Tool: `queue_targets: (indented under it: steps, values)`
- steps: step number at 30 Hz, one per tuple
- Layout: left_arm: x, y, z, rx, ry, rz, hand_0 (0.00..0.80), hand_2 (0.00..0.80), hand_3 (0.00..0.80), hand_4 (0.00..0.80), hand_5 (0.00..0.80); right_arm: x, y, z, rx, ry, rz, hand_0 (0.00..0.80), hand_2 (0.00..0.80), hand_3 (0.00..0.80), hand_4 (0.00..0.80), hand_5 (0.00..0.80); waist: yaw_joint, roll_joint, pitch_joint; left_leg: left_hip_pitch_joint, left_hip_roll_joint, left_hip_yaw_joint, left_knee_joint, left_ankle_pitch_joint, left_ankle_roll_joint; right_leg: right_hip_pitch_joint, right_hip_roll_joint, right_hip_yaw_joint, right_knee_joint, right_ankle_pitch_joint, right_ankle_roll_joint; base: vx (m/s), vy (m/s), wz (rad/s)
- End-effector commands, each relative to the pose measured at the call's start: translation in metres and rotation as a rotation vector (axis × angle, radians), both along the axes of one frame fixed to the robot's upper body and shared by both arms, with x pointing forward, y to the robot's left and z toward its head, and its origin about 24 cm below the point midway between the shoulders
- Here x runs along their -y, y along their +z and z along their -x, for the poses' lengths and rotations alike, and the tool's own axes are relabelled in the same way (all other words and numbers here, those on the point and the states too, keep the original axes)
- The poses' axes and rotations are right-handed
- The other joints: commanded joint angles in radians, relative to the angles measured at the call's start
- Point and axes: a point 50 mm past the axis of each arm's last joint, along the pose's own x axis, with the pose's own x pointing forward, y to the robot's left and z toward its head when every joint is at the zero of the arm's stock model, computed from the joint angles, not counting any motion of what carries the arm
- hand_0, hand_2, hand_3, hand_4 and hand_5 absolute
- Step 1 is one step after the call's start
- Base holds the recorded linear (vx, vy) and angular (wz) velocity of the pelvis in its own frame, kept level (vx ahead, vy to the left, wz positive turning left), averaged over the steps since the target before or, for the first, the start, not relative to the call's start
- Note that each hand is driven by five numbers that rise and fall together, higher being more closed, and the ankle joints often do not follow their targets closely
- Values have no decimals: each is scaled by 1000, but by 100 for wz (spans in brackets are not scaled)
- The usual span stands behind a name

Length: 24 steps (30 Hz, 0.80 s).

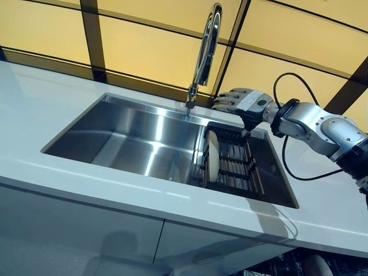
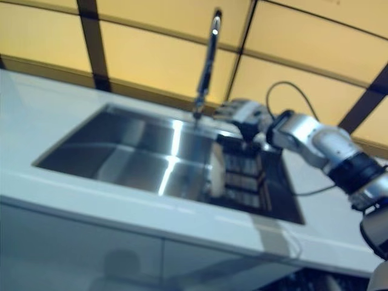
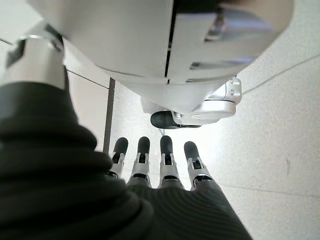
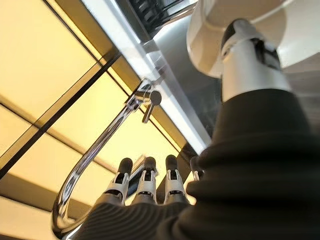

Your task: Take plates into dishwasher

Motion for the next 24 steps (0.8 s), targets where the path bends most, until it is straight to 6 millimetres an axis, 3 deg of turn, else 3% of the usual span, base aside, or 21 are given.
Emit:
queue_targets:
  steps: [1,10,24]
  values:
    - [5,-1,-8,8,-26,14,0,0,0,0,0,10,7,-2,13,-41,41,0,0,0,0,0,32,7,2,-4,-33,6,-4,-12,39,16,-21,14,0,17,49,0,0,0]
    - [8,-1,-10,18,-34,26,0,0,0,0,0,5,-15,-3,-56,-19,71,0,0,0,0,0,38,15,12,-10,-31,6,-4,-8,36,12,-24,9,0,15,45,0,0,0]
    - [10,-2,-8,27,-29,37,0,0,0,0,0,-4,-16,-4,-48,-3,72,0,0,0,0,0,48,22,21,-22,-30,0,-4,-3,30,9,-27,-2,0,12,43,-6,2,3]
